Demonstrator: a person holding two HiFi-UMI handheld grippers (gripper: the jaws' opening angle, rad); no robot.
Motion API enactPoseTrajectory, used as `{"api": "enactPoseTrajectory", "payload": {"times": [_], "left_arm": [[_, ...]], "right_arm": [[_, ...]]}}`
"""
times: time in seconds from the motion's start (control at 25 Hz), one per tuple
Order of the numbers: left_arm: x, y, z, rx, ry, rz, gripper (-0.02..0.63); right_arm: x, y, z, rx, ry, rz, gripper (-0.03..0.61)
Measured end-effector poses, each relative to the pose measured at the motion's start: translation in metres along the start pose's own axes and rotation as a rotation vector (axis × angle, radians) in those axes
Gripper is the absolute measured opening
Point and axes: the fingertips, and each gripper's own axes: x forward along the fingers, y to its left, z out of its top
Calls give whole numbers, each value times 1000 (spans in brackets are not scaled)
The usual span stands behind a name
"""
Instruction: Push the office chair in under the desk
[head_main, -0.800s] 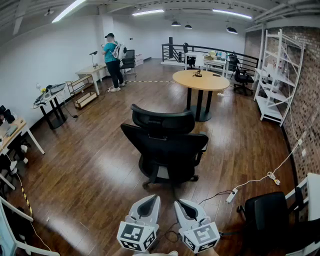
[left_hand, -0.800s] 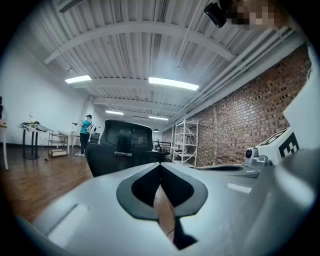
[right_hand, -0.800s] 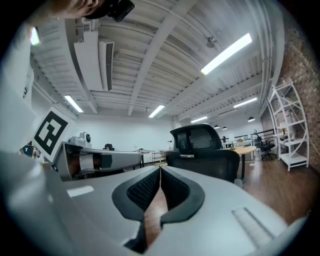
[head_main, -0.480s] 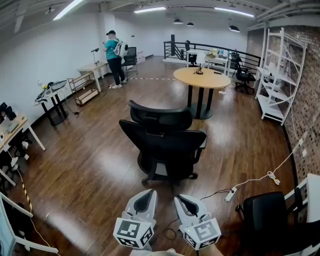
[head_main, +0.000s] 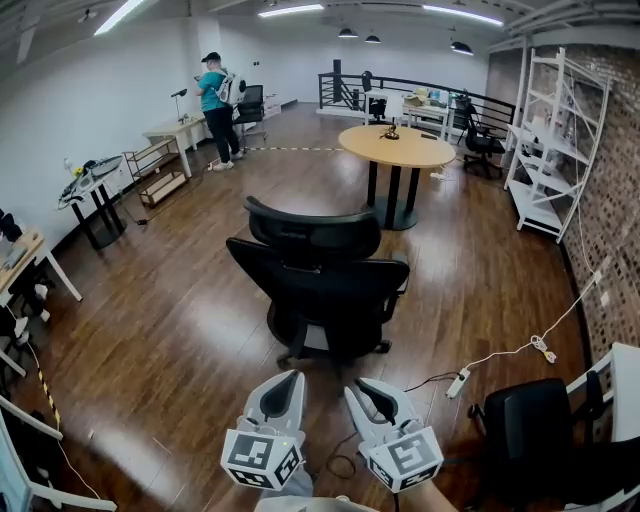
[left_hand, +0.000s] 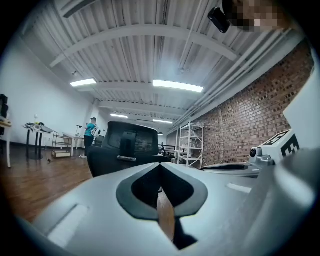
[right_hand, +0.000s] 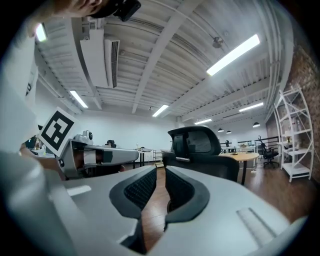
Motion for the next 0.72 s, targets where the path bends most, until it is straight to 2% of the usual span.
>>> {"api": "enactPoseTrajectory", "payload": {"times": [0.16, 0.36, 0.72], "left_arm": [[23, 25, 1, 0, 0, -19, 20], [53, 70, 14, 44, 5, -35, 25], [113, 153, 28, 196, 73, -53, 96]], "right_arm": [[25, -13, 1, -15, 8, -19, 41], [64, -33, 6, -84, 38, -30, 72], [117, -92, 12, -214, 131, -81, 133]]}}
